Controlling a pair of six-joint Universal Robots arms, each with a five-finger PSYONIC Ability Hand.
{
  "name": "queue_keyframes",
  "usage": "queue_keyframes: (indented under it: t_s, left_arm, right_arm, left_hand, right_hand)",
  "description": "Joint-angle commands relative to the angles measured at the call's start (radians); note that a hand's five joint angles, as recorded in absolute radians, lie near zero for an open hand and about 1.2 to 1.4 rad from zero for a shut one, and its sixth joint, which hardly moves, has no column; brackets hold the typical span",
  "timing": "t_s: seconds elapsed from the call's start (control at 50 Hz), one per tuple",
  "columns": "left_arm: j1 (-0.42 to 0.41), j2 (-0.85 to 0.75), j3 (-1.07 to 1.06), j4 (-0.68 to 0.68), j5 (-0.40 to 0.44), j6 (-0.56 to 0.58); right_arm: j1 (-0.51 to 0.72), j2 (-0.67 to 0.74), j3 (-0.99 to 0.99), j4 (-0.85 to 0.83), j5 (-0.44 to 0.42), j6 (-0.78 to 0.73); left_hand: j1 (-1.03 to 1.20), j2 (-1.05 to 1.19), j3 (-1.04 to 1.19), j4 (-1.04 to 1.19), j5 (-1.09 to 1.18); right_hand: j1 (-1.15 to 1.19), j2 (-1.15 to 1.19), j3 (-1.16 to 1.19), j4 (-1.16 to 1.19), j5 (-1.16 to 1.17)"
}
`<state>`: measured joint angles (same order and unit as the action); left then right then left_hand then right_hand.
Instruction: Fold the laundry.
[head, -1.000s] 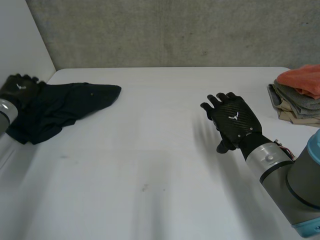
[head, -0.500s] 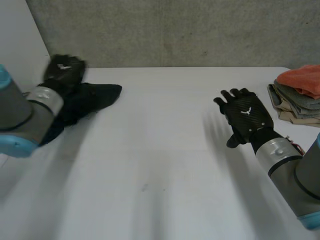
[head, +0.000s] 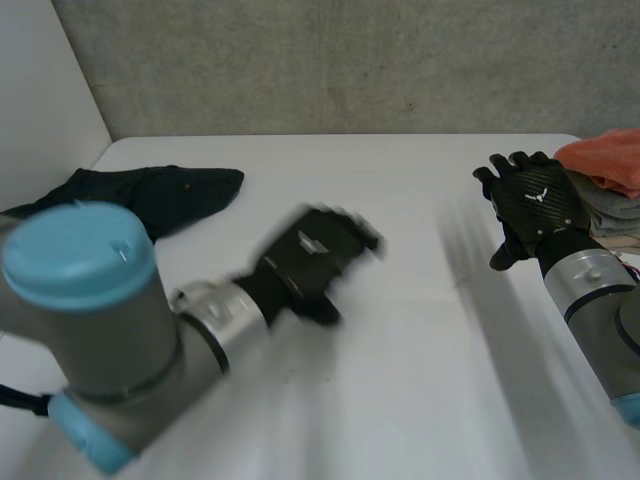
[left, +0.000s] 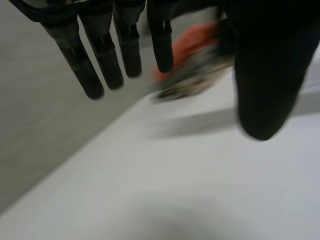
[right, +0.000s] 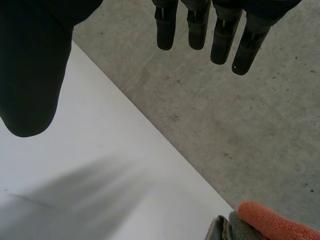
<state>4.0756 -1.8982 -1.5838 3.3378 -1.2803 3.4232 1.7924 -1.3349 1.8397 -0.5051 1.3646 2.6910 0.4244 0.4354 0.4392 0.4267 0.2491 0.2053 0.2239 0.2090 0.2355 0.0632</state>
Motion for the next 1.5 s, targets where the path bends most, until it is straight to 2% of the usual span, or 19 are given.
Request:
queue_keyframes:
  t_s: [0.02,0.24,0.32,0.46,0.54,0.62,0.68,0.7,0.84,1.0,1.06,1.16,1.24,1.32,1.4,1.42,1.46,1.48,1.5]
  left_arm:
    - [0.236,-0.082,0.114,0.051,-0.211,0.083]
    - [0.569,-0.332,0.309,0.045,-0.203,0.416]
    - [0.624,-0.429,0.390,0.046,-0.206,0.510]
    - [0.671,-0.518,0.472,0.048,-0.200,0.538]
    - [0.677,-0.556,0.502,0.046,-0.153,0.536]
    - [0.677,-0.585,0.522,0.043,-0.111,0.530]
    - [0.674,-0.593,0.527,0.046,-0.111,0.528]
    - [0.671,-0.592,0.524,0.049,-0.113,0.527]
    - [0.588,-0.448,0.435,0.156,-0.220,0.403]
    - [0.436,-0.188,0.314,0.223,-0.221,0.153]
    - [0.318,-0.128,0.252,0.198,-0.165,0.097]
    - [0.146,-0.050,0.112,0.164,0.081,0.048]
    - [0.056,-0.019,0.038,0.149,0.218,0.045]
    - [-0.027,-0.024,0.001,0.137,0.272,0.050]
    - [-0.041,-0.033,-0.031,0.099,0.280,0.053]
    - [-0.043,-0.033,-0.041,0.085,0.285,0.054]
    - [-0.046,-0.030,-0.053,0.057,0.285,0.065]
    - [-0.047,-0.027,-0.058,0.030,0.279,0.089]
    - [-0.047,-0.025,-0.058,0.016,0.271,0.109]
  right_arm:
    - [0.007,0.003,0.001,0.000,-0.001,0.000]
    - [0.013,0.008,0.010,0.002,-0.002,-0.005]
    - [0.013,0.010,0.010,0.002,-0.002,-0.007]
    - [0.012,0.011,0.015,0.002,-0.002,-0.008]
    - [0.012,0.011,0.016,0.000,-0.001,-0.008]
    - [0.012,0.014,0.016,0.000,-0.002,-0.010]
    - [0.010,0.017,0.016,0.000,-0.002,-0.010]
    - [0.010,0.017,0.016,0.000,-0.002,-0.010]
    - [0.004,0.017,0.015,0.000,-0.002,-0.010]
    - [-0.007,0.016,-0.005,-0.001,-0.001,-0.007]
    - [-0.028,0.008,-0.020,-0.001,-0.001,-0.005]
    - [-0.099,-0.023,-0.062,0.002,-0.001,-0.008]
    - [-0.139,-0.039,-0.085,0.005,-0.004,-0.010]
    - [-0.159,-0.044,-0.102,0.039,-0.013,-0.008]
    - [-0.159,-0.044,-0.109,0.085,-0.025,-0.008]
    - [-0.159,-0.043,-0.111,0.089,-0.031,-0.008]
    - [-0.156,-0.043,-0.111,0.100,-0.056,-0.007]
    - [-0.153,-0.043,-0.112,0.102,-0.068,-0.007]
    - [-0.151,-0.040,-0.112,0.102,-0.084,-0.008]
  left_hand:
    - [-0.182,-0.193,-0.196,-0.184,-0.181]
    - [-0.193,-0.204,-0.208,-0.196,-0.193]
    - [-0.193,-0.204,-0.208,-0.196,-0.193]
    - [-0.167,-0.178,-0.182,-0.169,-0.166]
    - [-0.018,-0.029,-0.032,-0.020,-0.017]
    - [0.375,0.364,0.361,0.373,0.376]
    - [0.970,0.959,0.955,0.968,0.971]
    - [0.972,0.961,0.957,0.970,0.973]
    - [0.972,0.961,0.957,0.970,0.973]
    - [0.972,0.961,0.957,0.970,0.973]
    - [0.972,0.961,0.957,0.970,0.973]
    - [0.972,0.961,0.957,0.970,0.973]
    - [0.972,0.961,0.957,0.970,0.973]
    - [0.972,0.961,0.957,0.970,0.973]
    - [0.972,0.961,0.957,0.970,0.973]
    - [0.920,0.909,0.905,0.918,0.921]
    - [0.496,0.485,0.481,0.494,0.497]
    - [0.104,0.093,0.089,0.102,0.105]
    - [-0.004,-0.015,-0.019,-0.007,-0.004]
  right_hand:
    - [-0.031,-0.049,-0.034,-0.061,-0.063]
    - [-0.031,-0.049,-0.034,-0.061,-0.063]
    - [-0.031,-0.049,-0.034,-0.061,-0.063]
    - [-0.031,-0.049,-0.034,-0.061,-0.063]
    - [-0.031,-0.049,-0.034,-0.061,-0.063]
    - [-0.031,-0.049,-0.034,-0.061,-0.063]
    - [-0.031,-0.049,-0.034,-0.061,-0.063]
    - [-0.031,-0.049,-0.034,-0.061,-0.063]
    - [-0.031,-0.049,-0.034,-0.061,-0.063]
    - [-0.031,-0.049,-0.034,-0.061,-0.063]
    - [-0.031,-0.049,-0.034,-0.061,-0.063]
    - [-0.031,-0.049,-0.034,-0.061,-0.063]
    - [-0.031,-0.049,-0.034,-0.061,-0.063]
    - [-0.031,-0.049,-0.034,-0.061,-0.063]
    - [-0.031,-0.049,-0.034,-0.061,-0.063]
    - [-0.031,-0.049,-0.034,-0.061,-0.063]
    - [-0.031,-0.049,-0.034,-0.061,-0.063]
    - [-0.031,-0.049,-0.034,-0.061,-0.063]
    - [-0.031,-0.049,-0.034,-0.061,-0.063]
